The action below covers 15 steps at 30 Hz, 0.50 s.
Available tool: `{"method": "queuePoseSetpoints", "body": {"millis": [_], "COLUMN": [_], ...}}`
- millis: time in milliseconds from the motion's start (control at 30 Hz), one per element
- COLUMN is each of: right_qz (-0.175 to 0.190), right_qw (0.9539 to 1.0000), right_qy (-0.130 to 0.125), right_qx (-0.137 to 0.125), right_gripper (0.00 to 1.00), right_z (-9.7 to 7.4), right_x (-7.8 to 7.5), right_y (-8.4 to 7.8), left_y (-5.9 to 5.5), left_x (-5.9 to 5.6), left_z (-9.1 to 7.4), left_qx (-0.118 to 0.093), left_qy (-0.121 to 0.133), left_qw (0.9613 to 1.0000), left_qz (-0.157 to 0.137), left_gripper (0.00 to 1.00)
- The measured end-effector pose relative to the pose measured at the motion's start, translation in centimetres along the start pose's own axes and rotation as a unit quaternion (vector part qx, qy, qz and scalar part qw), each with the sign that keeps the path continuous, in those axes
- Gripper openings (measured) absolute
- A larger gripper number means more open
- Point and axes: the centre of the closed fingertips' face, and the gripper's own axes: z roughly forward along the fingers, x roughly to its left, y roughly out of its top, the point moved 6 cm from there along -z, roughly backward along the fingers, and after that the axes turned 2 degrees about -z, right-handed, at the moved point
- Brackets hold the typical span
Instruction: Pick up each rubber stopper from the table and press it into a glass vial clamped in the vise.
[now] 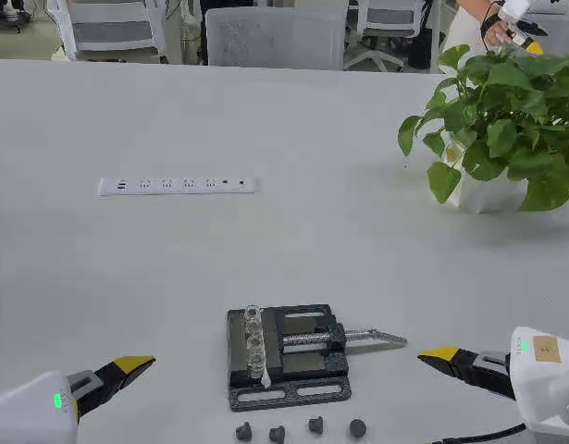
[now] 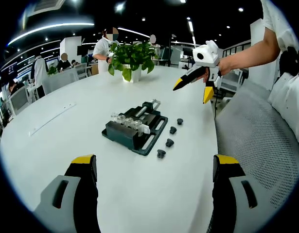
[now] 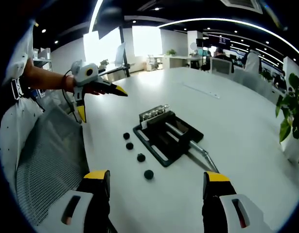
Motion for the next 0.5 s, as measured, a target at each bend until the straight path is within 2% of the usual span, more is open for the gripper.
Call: {"method": "queuePoseSetpoints", "body": {"millis": [200,500], "right_qz": [-0.017,-0.054], "right_qw": [0.9997,0.996], "right_qy": [0.011,0.04], "right_qx": [0.015,0.06], "right_gripper": [0.73,0.62], "right_z": [0.2,1.3], "right_x": [0.1,-0.3], "right_y": [0.8,2.2], "left_y": [0.1,-0.1], "left_x": [0.1,0.1], "left_z": [0.0,0.1], "left_qx": [-0.003,-0.012], "left_qy": [0.001,0.002], "left_qw": [1.0,0.9999], "left_qz": [0.001,-0.003], "left_gripper": [0.99,0.99]}}
